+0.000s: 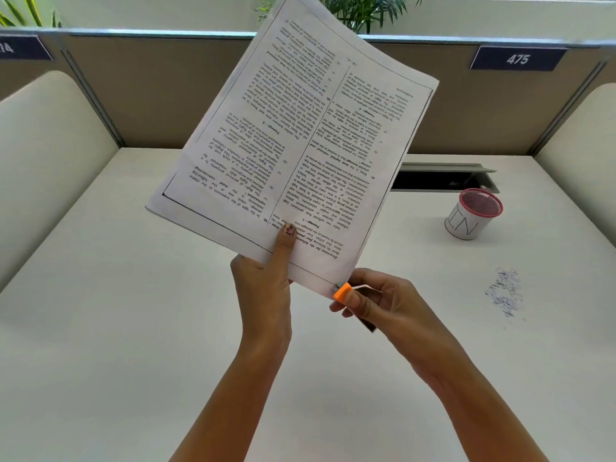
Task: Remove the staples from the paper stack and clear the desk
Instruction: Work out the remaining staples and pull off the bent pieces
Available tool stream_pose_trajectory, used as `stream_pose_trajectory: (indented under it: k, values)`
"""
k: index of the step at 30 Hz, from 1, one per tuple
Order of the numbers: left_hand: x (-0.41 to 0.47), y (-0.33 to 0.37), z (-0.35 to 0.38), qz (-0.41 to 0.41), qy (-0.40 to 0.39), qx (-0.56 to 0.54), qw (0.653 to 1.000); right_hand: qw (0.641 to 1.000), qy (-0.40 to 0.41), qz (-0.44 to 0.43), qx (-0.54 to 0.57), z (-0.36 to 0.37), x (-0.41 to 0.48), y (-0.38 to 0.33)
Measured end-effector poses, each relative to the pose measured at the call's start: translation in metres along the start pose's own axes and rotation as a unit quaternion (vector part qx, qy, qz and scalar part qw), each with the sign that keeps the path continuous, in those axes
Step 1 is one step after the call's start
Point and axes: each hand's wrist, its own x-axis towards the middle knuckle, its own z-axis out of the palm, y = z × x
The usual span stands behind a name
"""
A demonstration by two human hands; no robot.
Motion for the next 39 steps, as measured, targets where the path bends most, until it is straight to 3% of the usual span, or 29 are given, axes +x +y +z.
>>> stream_pose_trajectory:
  k: [22, 34, 39]
  values:
    - [-0.005, 0.003, 0.003, -0.011, 0.005, -0.007, 1.0, 0.994, 0.098, -0.056, -0.008, 0.005, 0.007, 0.012]
    - [-0.001, 0.009, 0.001, -0.014, 0.01, -0.018, 1.0, 0.999, 0.013, -0.03, 0.007, 0.004, 0.0, 0.0]
    - [-0.001, 0.01, 0.003, -0.025, 0.021, -0.033, 0.999, 0.999, 0.028, -0.043, 0.0, 0.004, 0.001, 0.001]
